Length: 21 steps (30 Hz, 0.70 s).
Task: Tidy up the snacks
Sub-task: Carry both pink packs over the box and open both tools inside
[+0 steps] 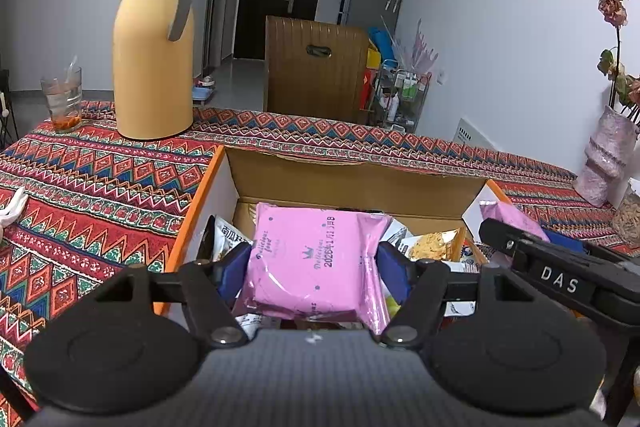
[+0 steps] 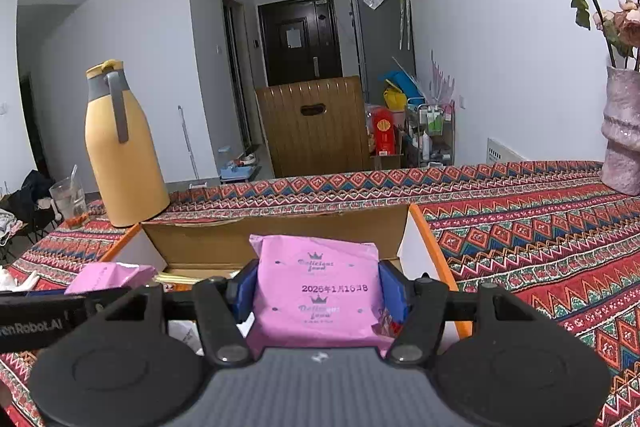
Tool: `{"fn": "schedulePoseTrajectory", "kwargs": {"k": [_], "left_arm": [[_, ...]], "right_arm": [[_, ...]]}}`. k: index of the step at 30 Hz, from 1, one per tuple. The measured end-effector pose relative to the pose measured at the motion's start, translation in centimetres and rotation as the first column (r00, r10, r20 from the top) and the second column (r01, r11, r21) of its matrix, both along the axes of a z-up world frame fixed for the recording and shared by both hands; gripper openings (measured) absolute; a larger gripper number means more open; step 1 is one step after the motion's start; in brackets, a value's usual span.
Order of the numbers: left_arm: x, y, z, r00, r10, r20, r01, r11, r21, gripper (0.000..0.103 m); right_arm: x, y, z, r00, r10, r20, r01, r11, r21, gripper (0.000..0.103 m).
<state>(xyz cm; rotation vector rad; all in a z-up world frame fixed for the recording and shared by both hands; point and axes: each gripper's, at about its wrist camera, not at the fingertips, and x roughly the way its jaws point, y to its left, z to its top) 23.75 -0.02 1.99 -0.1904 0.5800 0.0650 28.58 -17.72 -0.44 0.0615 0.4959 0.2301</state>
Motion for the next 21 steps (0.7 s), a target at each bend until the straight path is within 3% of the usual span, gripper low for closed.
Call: {"fn": "schedulePoseTrajectory", "kwargs": {"k": [3, 5, 8, 11, 21], "left_arm": [[-0.5, 0.2, 0.3, 1.000, 0.006, 0.021, -0.006, 1.000, -0.005, 0.077], [-0.8, 0.3, 0.5, 0.999, 0.008, 0.035, -0.007, 1.000, -0.015, 0.087], [-1.1, 0.5, 0.8, 0.999, 0.016, 0.051, -0.015, 1.000, -0.019, 0.101], [-1.4, 0.7, 1.1, 0.998, 0.021, 0.061, -0.020, 0.999, -0.026, 0.103], [-2.6, 0.6, 2.3, 0.997, 0.026, 0.077, -0.025, 1.000, -0.013, 0.103]], "right_arm": [[-0.2, 0.2, -0.2, 1.000, -0.008, 0.002, 0.008, 1.000, -0.009, 0.067], [-0.4, 0.0, -0.2, 1.000, -0.008, 0.005, 0.008, 1.000, 0.002, 0.080], [-0.8, -0.3, -0.1, 1.000, -0.014, 0.019, 0.014, 1.000, 0.008, 0.091], [-1.0, -0.6, 0.1, 1.000, -0.016, 0.022, 0.016, 1.000, 0.023, 0.102], [-2.1, -1.5, 1.1, 0.998, -0.043, 0.047, 0.041, 0.999, 0.028, 0.103]]}}
